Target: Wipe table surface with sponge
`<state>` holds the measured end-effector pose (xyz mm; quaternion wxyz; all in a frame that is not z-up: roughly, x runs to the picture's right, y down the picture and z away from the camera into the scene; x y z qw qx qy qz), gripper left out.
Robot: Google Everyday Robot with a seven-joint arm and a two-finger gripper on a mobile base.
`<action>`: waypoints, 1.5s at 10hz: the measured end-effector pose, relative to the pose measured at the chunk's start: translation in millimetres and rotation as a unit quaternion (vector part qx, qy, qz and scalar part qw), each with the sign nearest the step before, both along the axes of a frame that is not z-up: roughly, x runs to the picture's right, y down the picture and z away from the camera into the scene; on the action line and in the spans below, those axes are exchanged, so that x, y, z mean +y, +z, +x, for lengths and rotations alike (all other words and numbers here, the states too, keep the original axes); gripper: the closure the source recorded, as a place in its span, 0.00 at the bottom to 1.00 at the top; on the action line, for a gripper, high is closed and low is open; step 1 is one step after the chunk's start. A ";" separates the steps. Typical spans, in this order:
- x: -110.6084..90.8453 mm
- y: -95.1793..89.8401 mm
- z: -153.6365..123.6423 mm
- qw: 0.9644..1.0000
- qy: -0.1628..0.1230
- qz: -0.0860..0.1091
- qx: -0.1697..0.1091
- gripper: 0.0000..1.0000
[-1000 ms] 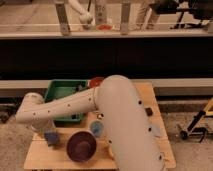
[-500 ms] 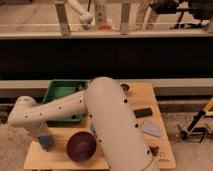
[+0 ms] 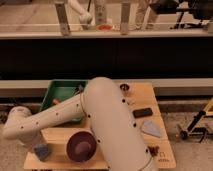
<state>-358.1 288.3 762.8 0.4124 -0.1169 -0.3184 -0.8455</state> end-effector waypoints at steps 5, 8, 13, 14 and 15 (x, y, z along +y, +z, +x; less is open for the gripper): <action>23.2 -21.1 23.4 1.000 -0.012 -0.002 -0.010 1.00; 22.0 -18.8 49.8 1.000 0.005 -0.001 0.003 1.00; -15.5 -3.3 74.9 0.998 0.050 0.011 0.029 1.00; -25.9 1.6 74.9 0.998 0.056 0.013 0.031 1.00; -35.4 8.4 75.7 0.997 0.060 0.014 0.035 1.00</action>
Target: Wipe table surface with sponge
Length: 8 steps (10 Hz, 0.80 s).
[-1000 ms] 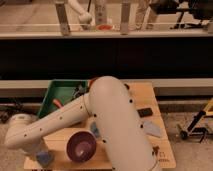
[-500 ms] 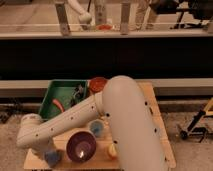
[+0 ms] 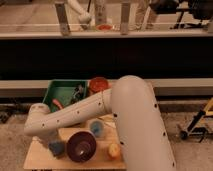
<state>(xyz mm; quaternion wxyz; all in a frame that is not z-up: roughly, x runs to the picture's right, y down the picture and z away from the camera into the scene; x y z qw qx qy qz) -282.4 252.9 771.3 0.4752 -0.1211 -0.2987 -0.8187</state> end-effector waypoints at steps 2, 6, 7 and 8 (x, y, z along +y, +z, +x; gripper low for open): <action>-15.8 12.7 -15.1 1.000 0.007 0.003 0.001 1.00; -26.2 18.4 -57.6 1.000 0.000 0.009 -0.009 1.00; -20.7 18.1 -74.5 1.000 -0.009 0.008 -0.016 1.00; -12.6 19.3 -83.9 1.000 -0.020 0.004 -0.018 1.00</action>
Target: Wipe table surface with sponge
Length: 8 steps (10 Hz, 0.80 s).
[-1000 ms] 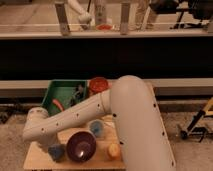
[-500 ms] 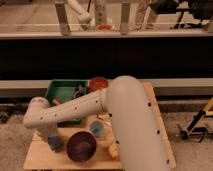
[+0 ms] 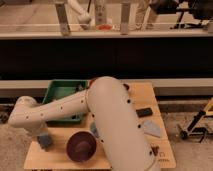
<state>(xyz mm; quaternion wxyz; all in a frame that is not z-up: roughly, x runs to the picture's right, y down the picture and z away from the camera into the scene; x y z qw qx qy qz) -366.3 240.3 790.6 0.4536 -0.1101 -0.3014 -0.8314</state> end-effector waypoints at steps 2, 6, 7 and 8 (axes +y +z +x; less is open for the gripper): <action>13.6 4.5 -4.3 1.000 -0.017 -0.001 -0.001 1.00; 25.5 -2.1 -1.5 1.000 -0.027 -0.004 -0.004 1.00; 25.3 -2.3 -1.6 1.000 -0.027 -0.004 -0.003 1.00; 25.0 -2.5 -1.4 1.000 -0.027 -0.004 -0.003 1.00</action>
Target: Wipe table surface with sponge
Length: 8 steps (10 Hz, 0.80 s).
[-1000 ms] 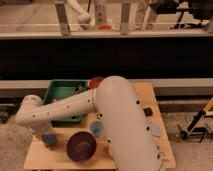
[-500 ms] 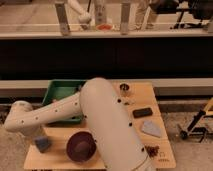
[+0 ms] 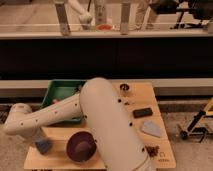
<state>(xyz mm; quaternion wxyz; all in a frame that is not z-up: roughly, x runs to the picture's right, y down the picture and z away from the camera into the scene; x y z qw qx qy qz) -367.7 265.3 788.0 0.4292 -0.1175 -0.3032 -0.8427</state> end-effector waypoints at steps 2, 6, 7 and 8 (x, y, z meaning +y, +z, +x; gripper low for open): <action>0.0 0.0 -0.1 1.000 0.000 0.000 0.000 1.00; 15.9 -15.1 11.7 1.000 -0.001 -0.004 -0.016 1.00; 29.5 -27.1 18.4 1.000 0.002 -0.007 -0.024 1.00; 41.2 -38.8 27.2 1.000 0.008 -0.007 -0.026 1.00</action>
